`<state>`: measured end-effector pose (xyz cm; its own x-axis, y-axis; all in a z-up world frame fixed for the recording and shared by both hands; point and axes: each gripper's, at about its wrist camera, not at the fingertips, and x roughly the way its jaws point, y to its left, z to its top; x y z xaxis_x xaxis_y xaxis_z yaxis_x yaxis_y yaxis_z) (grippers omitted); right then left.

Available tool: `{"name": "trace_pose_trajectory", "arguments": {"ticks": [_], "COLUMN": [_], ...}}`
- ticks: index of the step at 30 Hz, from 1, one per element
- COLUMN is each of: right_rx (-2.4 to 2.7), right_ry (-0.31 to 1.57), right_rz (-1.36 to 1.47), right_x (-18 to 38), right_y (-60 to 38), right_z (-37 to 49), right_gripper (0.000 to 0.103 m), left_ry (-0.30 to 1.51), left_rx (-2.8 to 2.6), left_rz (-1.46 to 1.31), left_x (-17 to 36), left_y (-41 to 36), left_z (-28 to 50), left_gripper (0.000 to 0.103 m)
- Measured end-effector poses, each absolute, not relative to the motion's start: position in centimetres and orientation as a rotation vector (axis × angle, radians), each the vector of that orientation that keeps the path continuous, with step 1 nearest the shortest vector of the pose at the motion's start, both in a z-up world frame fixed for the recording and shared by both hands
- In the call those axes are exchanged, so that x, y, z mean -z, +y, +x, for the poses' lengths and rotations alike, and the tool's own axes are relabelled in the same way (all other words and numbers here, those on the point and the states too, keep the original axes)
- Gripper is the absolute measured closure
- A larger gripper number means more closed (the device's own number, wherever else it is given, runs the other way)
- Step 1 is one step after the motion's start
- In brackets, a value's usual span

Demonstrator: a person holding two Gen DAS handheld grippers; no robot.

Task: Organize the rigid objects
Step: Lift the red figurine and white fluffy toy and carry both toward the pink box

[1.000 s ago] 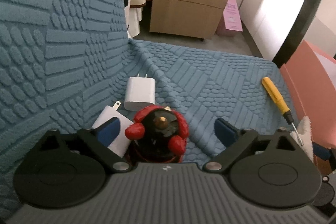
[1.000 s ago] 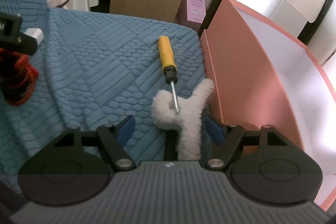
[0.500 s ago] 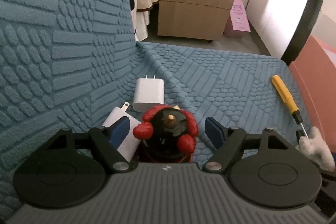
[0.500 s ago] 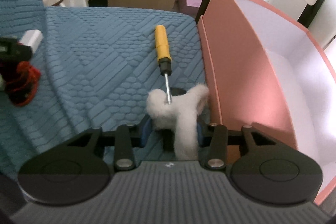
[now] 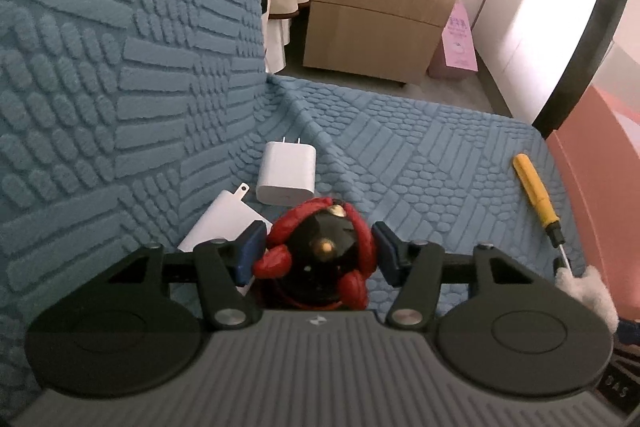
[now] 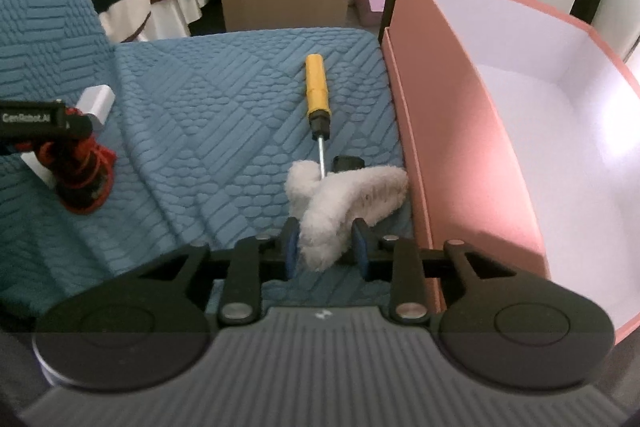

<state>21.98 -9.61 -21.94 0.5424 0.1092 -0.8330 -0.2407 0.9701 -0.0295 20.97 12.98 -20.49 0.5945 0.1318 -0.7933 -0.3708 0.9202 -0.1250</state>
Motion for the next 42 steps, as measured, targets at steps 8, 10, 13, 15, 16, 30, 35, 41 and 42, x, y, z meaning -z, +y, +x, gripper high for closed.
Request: {"name": "trace_pose_trajectory", "arguments": {"ticks": [8,10,13,15,16,30,35,41,42], "right_rx": [-0.188,-0.178,-0.17,-0.156,-0.138,-0.219,-0.265,-0.335,-0.352], "right_ry": [0.95,0.93,0.884,0.873,0.873,1.029,1.023,1.047,1.054], "right_rz": [-0.16,-0.175,-0.235,-0.287,-0.303,-0.078,-0.069,-0.047,-0.046], "right_x": [23.1,23.6,24.5,25.0,25.0,20.6,19.9,21.1,21.4], "right_y": [-8.8,-8.4,-7.8,-7.4,-7.4,-10.1,-10.3,-10.2,-10.1], "right_z": [22.8,23.1,23.2,23.1,23.1,22.9,21.6,20.9,20.8], "right_gripper": [0.034,0.033,0.035,0.043,0.045,0.054,0.055,0.084,0.084], "left_ry": [0.898,0.901,0.901,0.905,0.906,0.894,0.894,0.897,0.898], "left_rx": [-0.267,-0.259,-0.252,-0.253,-0.251,-0.25,-0.238,-0.22,-0.219], "left_rz": [-0.291,-0.3,-0.291,-0.294,-0.302,-0.363,-0.388,-0.421,-0.424], "left_x": [20.0,19.9,20.1,20.1,20.1,18.3,18.1,17.9,17.8], "left_y": [12.2,12.0,11.6,11.6,11.6,10.5,9.6,8.8,8.7], "left_z": [19.9,19.6,19.4,19.2,19.1,16.4,15.5,14.9,14.7], "left_gripper": [0.04,0.04,0.04,0.04,0.04,0.041,0.041,0.041,0.041]}}
